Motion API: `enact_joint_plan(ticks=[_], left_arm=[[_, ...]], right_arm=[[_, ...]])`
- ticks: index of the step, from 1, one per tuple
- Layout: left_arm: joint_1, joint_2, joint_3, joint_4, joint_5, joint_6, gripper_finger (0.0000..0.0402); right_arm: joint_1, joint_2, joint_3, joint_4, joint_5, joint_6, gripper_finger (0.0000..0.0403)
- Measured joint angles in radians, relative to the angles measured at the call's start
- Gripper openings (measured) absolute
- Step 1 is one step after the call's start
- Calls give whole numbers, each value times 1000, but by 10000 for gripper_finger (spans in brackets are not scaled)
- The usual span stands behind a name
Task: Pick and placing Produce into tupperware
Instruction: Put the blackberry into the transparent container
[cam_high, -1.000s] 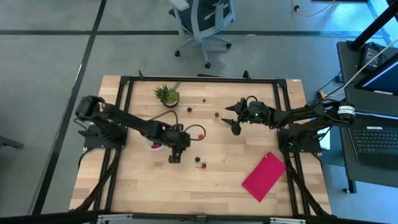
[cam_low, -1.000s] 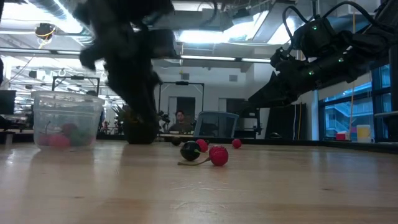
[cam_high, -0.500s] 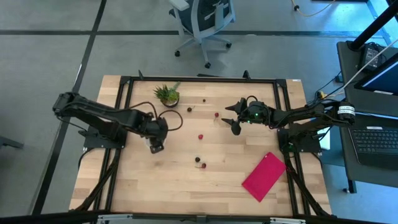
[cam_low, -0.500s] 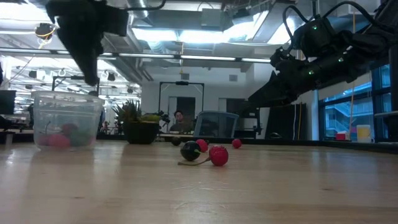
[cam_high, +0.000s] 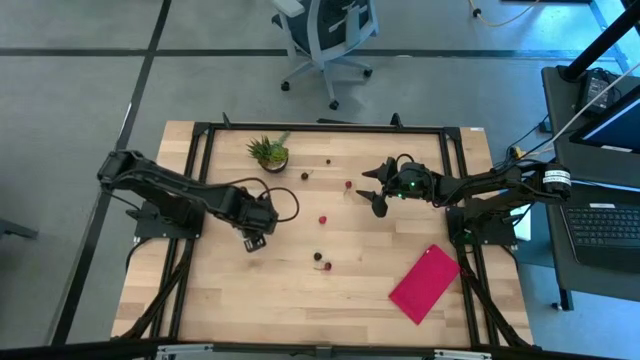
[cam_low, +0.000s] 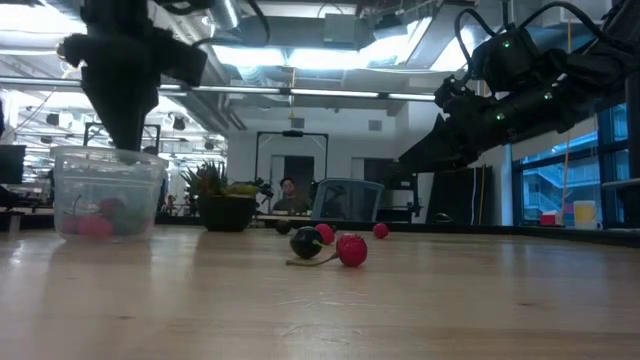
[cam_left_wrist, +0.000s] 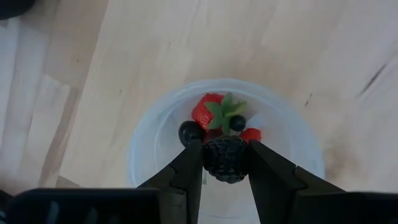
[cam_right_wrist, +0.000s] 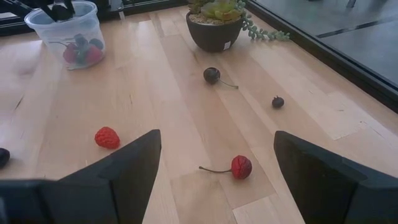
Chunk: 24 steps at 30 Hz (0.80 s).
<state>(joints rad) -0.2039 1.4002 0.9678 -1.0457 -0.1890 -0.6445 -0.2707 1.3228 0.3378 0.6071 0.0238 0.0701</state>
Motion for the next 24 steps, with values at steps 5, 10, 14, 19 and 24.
enact_joint_plan(ticks=[5,10,14,19,24], left_arm=[[0,41,0,5,2,22,99],[1,49,-7,17,7,48,100],[3,45,-47,43,12,52,99],[3,45,-83,52,23,16,108],[3,45,-84,53,23,10,118]], right_arm=[[0,0,0,0,0,0,314],[0,0,0,0,0,0,314],[0,0,0,0,0,0,314],[0,0,0,0,0,0,314],[0,0,0,1,0,0,314]])
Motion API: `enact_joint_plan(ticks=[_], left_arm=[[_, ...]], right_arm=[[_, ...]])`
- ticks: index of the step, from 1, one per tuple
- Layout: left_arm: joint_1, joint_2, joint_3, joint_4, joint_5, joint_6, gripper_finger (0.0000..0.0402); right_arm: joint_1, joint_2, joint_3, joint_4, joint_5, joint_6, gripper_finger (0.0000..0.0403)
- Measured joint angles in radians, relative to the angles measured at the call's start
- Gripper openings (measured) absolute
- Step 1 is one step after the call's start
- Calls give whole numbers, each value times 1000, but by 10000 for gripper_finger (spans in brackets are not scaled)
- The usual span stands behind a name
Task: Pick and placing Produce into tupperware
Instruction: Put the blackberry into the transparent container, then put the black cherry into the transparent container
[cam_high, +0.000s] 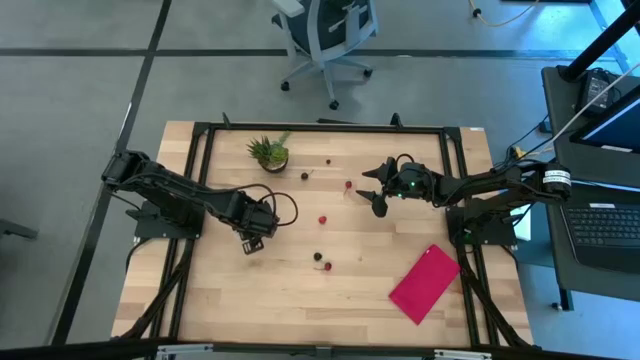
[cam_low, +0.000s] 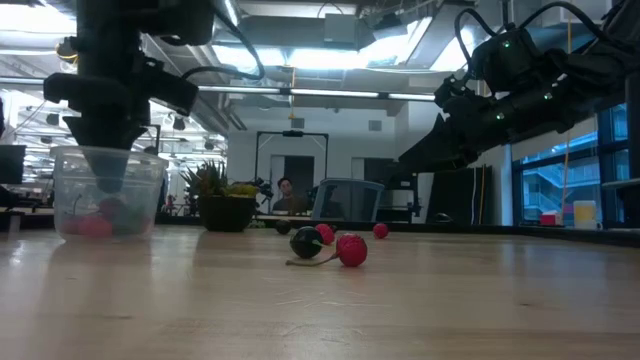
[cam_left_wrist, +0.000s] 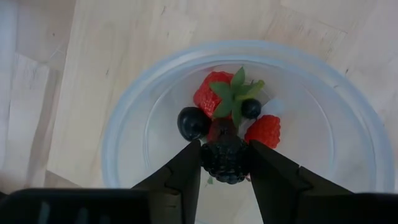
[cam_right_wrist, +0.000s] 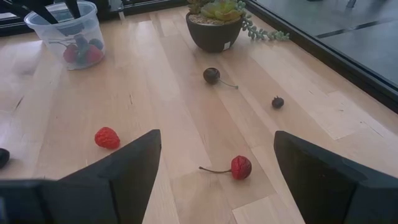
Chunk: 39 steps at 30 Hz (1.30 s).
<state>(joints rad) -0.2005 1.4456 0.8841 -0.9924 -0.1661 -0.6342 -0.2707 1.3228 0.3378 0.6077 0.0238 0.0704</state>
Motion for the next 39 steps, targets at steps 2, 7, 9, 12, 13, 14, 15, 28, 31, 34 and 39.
enact_joint_plan(ticks=[2,7,9,12,13,14,15,28,31,34,39], left_arm=[[0,0,0,0,-1,6,119],[0,0,0,2,-7,9,121],[0,0,0,2,-7,14,121],[0,0,0,2,-7,10,122],[0,0,0,2,-7,4,122],[0,0,0,2,-7,-7,122],[1,0,0,2,-7,-16,122],[5,0,3,-15,-33,-4,207],[5,-6,45,-90,-79,-13,218],[6,-27,104,-120,-151,-14,220],[4,-56,151,81,-166,95,217]], right_arm=[[0,0,0,0,0,0,314],[0,0,0,0,0,0,314],[0,0,0,0,0,0,314],[0,0,0,0,0,0,314],[0,0,0,0,0,0,314],[0,0,0,0,0,0,314],[0,0,0,0,0,0,314],[0,0,0,0,0,0,314],[0,0,0,0,0,0,314],[0,0,0,0,0,0,314],[0,0,0,0,0,0,314]])
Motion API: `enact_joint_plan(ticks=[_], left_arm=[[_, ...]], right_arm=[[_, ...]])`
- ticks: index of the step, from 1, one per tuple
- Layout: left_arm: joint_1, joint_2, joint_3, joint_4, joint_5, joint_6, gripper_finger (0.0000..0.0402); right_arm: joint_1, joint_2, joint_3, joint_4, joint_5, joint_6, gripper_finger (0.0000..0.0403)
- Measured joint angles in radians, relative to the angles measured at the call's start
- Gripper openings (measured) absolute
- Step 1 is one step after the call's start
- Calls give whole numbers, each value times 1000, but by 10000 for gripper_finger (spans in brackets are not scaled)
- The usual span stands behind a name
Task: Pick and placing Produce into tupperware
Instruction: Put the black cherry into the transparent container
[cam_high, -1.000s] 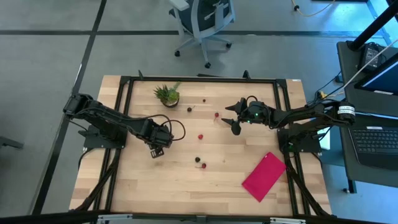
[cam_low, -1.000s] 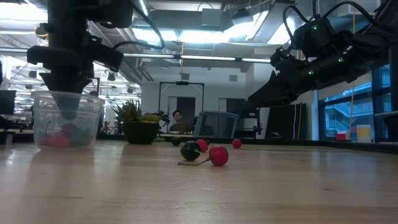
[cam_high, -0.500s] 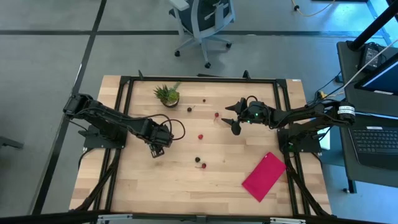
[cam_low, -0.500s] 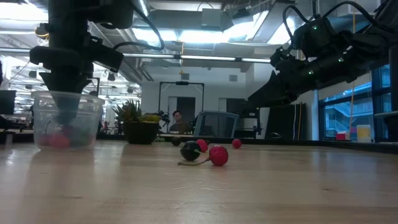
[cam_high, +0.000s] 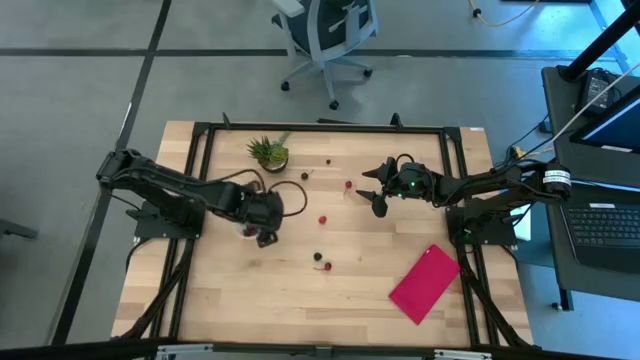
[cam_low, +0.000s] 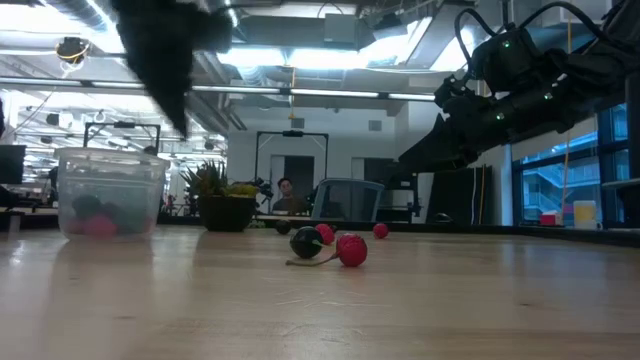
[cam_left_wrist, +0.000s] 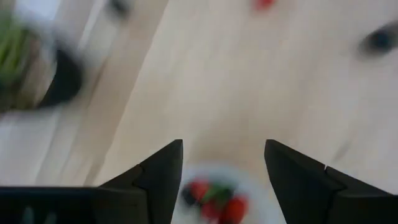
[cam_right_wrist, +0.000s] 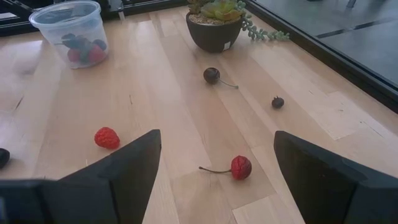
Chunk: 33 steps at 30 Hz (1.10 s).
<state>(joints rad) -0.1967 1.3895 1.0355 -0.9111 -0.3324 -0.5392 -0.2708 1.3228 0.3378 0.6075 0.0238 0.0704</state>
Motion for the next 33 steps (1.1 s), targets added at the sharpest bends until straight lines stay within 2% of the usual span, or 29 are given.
enact_joint_plan(ticks=[4,6,9,13,17,24,29,33], left_arm=[[-10,10,1,230,20,188,216],[-10,31,1,322,73,274,216],[-11,61,1,458,139,357,216],[-11,127,1,587,159,454,216],[-11,219,1,678,187,519,216],[-11,380,0,756,303,620,216],[-13,443,0,842,358,629,216],[-13,469,0,847,380,630,216]], right_arm=[[0,0,0,0,0,0,314],[0,0,0,0,0,0,314],[0,0,0,-1,0,0,314],[0,0,0,-1,0,0,314],[0,0,0,0,0,0,314],[0,0,0,0,0,0,314],[0,0,0,0,0,0,314],[0,0,0,0,0,0,314]])
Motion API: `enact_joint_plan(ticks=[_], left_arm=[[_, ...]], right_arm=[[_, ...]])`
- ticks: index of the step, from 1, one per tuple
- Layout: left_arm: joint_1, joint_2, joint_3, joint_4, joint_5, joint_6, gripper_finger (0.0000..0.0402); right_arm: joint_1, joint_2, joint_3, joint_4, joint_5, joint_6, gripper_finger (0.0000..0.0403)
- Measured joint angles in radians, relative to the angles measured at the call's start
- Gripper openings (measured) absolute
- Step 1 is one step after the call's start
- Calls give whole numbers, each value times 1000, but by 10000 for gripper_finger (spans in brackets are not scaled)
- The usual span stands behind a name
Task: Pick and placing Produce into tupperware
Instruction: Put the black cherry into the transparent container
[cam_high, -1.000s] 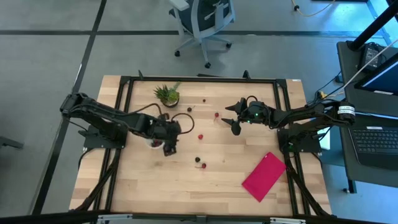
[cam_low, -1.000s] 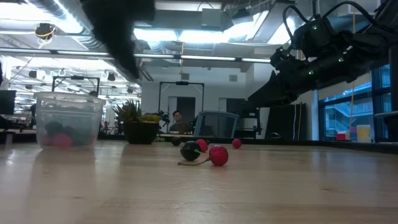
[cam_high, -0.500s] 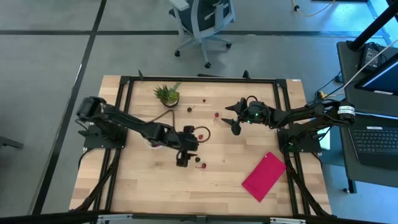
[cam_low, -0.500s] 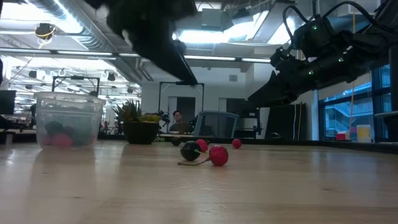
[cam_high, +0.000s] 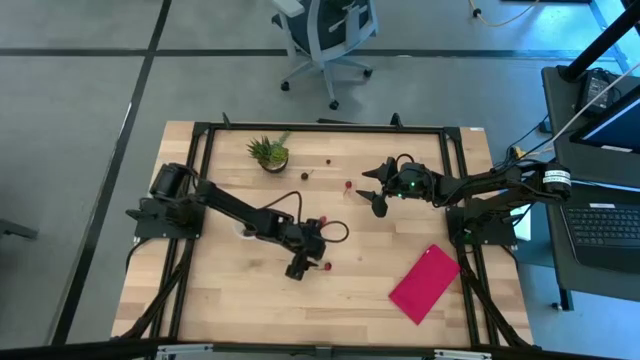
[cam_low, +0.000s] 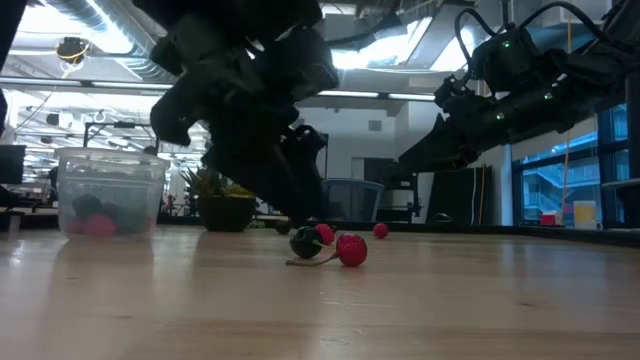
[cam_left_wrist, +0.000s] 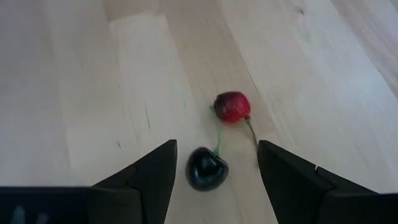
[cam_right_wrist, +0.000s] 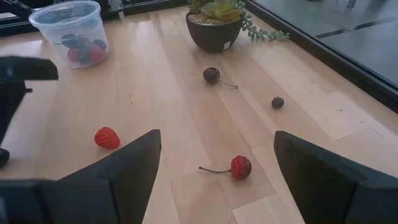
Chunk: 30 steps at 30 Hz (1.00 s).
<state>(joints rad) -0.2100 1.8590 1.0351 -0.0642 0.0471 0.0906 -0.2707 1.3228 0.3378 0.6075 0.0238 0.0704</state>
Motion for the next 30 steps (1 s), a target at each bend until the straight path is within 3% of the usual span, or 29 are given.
enact_joint_plan(ticks=[15,30], left_arm=[[0,77,2,27,4,-24,210],[0,74,2,8,-24,-35,114]], right_arm=[[0,0,0,0,0,0,314],[0,0,0,0,0,0,314]])
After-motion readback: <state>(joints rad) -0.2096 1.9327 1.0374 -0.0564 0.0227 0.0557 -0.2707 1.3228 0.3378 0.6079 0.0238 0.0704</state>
